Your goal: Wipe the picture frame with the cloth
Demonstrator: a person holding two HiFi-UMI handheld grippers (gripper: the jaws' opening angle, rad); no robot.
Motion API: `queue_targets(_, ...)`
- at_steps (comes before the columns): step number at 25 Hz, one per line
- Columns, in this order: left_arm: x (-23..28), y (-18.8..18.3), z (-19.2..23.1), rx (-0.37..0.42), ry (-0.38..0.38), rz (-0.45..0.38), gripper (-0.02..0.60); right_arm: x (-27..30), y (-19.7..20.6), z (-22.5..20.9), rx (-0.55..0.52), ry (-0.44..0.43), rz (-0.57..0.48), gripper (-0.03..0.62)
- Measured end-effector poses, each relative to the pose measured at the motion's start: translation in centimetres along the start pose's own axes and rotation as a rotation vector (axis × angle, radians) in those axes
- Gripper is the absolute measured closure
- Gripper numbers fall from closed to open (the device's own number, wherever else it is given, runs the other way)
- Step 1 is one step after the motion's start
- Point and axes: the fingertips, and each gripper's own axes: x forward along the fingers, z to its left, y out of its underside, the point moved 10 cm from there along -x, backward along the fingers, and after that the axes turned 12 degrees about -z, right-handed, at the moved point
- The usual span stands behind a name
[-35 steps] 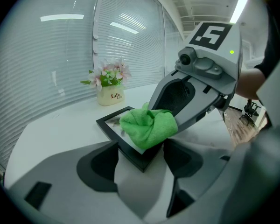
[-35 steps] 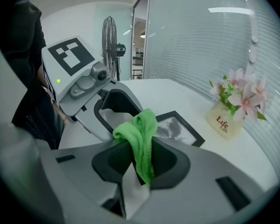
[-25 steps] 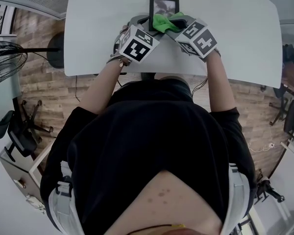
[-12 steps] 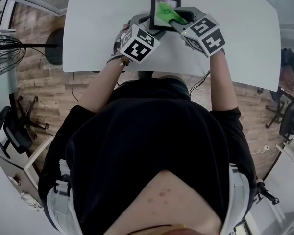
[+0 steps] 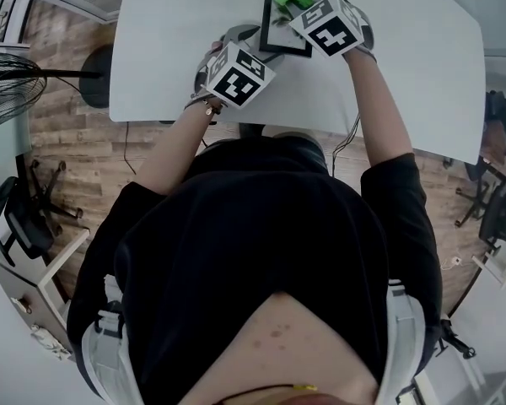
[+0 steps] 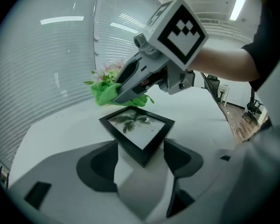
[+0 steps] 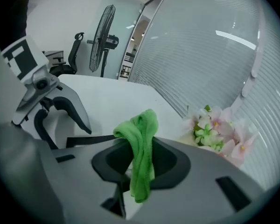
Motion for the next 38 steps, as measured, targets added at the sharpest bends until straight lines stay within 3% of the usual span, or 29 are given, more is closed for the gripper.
queue_targets(11, 0.4, 0.0, -0.3, 0.020, 0.014, 0.018, 0.284, 4.5, 1.3, 0.7, -0.221, 0.021, 0.155, 0.493)
queue_targets(18, 0.5, -0.2, -0.2, 0.010, 0.026, 0.029, 0.285, 4.0, 1.9, 1.5, -0.236, 0.042, 0.144, 0.496)
queue_targets(38, 0.6, -0.1, -0.2, 0.008, 0.031, 0.036, 0.288, 2.4, 2.4, 3.5, -0.204, -0.018, 0.133, 0.496)
